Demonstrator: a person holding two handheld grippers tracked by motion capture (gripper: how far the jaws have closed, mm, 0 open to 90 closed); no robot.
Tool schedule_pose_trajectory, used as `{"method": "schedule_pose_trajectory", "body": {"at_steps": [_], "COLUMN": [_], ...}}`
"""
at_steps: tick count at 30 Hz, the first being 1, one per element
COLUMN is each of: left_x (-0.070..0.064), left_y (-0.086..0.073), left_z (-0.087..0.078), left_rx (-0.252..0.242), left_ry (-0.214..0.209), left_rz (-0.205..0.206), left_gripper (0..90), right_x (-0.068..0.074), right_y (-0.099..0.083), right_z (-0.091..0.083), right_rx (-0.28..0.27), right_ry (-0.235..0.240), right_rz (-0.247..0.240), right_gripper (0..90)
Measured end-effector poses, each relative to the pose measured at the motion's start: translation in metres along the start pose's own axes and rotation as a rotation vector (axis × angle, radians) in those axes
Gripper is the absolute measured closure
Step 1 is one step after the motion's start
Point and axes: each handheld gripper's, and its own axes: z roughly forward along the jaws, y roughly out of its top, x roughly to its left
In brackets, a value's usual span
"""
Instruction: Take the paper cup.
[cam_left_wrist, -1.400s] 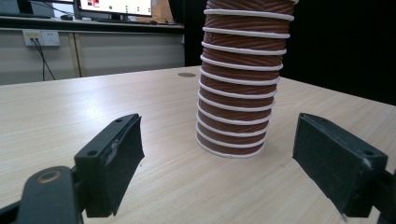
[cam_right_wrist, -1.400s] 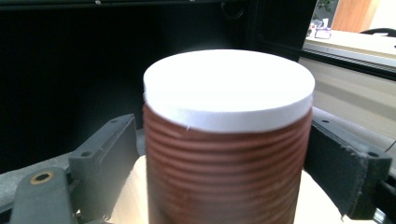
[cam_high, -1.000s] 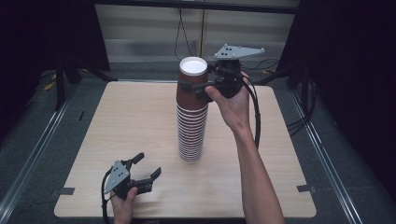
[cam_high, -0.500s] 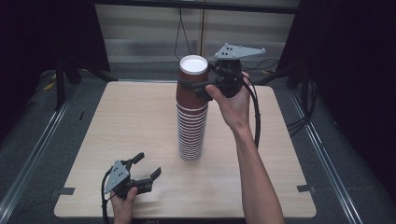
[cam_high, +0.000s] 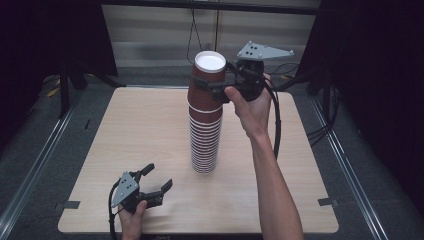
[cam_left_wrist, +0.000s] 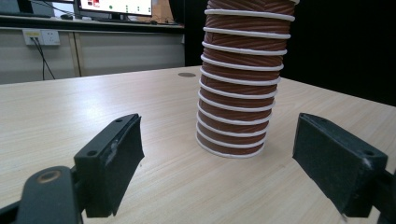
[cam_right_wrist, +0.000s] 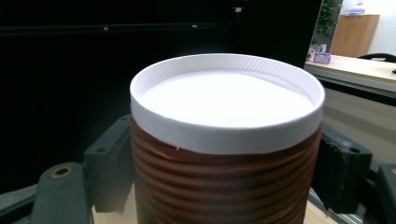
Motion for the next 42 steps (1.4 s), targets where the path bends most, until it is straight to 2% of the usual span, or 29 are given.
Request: {"method": "schedule_pose_trajectory", "body": {"at_steps": [1,4,9,20,42], "left_x": [0.0,0.0,0.0,0.0,0.0], "left_y": [0.0,0.0,0.0,0.0,0.0], "left_z": [0.0,0.0,0.0,0.0,0.001], "left_rx": [0.0,0.0,-0.001,-0.001,0.005], "left_ry": [0.0,0.001,0.003,0.002,0.0], "left_rz": [-0.001,0.0,-0.004,-0.002,0.002], "left_gripper": [15.8,15.8,15.8,15.8,15.8], "right_x": [-0.001,-0.003,-0.003,-0.003,-0.001], "right_y": [0.001,0.002,0.004,0.01,0.019], "right_z": [0.0,-0.002,-0.004,-0.014,-0.033], "right_rx": [-0.005,-0.025,-0.048,-0.141,-0.22], "right_ry": [-0.009,0.013,0.011,0.028,0.018], "right_rz": [0.004,0.026,0.021,0.043,0.068], "right_gripper": [20.2,20.2,20.3,20.6,20.9]}}
